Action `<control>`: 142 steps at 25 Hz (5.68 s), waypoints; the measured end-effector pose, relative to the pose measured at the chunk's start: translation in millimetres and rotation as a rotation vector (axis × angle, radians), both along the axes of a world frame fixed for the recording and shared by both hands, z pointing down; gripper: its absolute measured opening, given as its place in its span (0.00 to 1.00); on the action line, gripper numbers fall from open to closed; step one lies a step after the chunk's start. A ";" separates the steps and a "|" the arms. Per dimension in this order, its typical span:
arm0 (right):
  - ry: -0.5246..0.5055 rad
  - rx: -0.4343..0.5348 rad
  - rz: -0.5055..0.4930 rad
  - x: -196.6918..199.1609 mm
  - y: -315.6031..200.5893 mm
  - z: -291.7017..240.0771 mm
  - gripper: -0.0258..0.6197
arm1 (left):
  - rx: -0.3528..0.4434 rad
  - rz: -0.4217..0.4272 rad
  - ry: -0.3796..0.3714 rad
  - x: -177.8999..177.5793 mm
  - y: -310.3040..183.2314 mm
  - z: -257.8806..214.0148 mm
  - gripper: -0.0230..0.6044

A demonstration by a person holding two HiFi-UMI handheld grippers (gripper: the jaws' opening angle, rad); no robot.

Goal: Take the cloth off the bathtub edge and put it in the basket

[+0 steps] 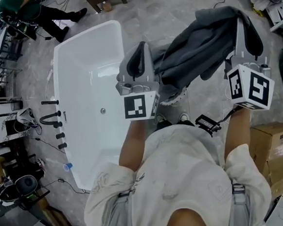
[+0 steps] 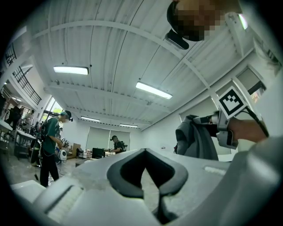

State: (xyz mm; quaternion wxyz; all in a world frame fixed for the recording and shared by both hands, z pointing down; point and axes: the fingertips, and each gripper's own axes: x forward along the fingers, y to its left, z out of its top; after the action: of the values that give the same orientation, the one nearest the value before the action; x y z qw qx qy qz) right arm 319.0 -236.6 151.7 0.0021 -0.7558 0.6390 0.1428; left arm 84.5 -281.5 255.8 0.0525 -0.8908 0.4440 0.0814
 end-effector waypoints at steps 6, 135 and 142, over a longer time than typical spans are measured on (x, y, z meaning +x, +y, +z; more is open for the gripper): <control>0.002 0.020 0.053 27.8 11.8 -4.4 0.11 | 0.006 0.037 -0.008 24.0 6.6 -0.5 0.04; -0.175 -0.995 -0.343 -163.8 -58.1 473.8 0.11 | -0.229 -0.202 -0.043 -76.0 4.8 86.9 0.04; -0.174 -1.113 -0.343 -176.3 -51.5 527.2 0.11 | -0.217 -0.210 -0.053 -81.4 4.2 87.1 0.04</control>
State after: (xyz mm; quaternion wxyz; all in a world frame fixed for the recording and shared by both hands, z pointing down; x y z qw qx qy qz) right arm 142.7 -288.1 678.9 -0.3194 -0.5380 0.7283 -0.2793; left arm 3.1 -277.4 342.9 -0.0242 -0.8417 0.5394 0.0036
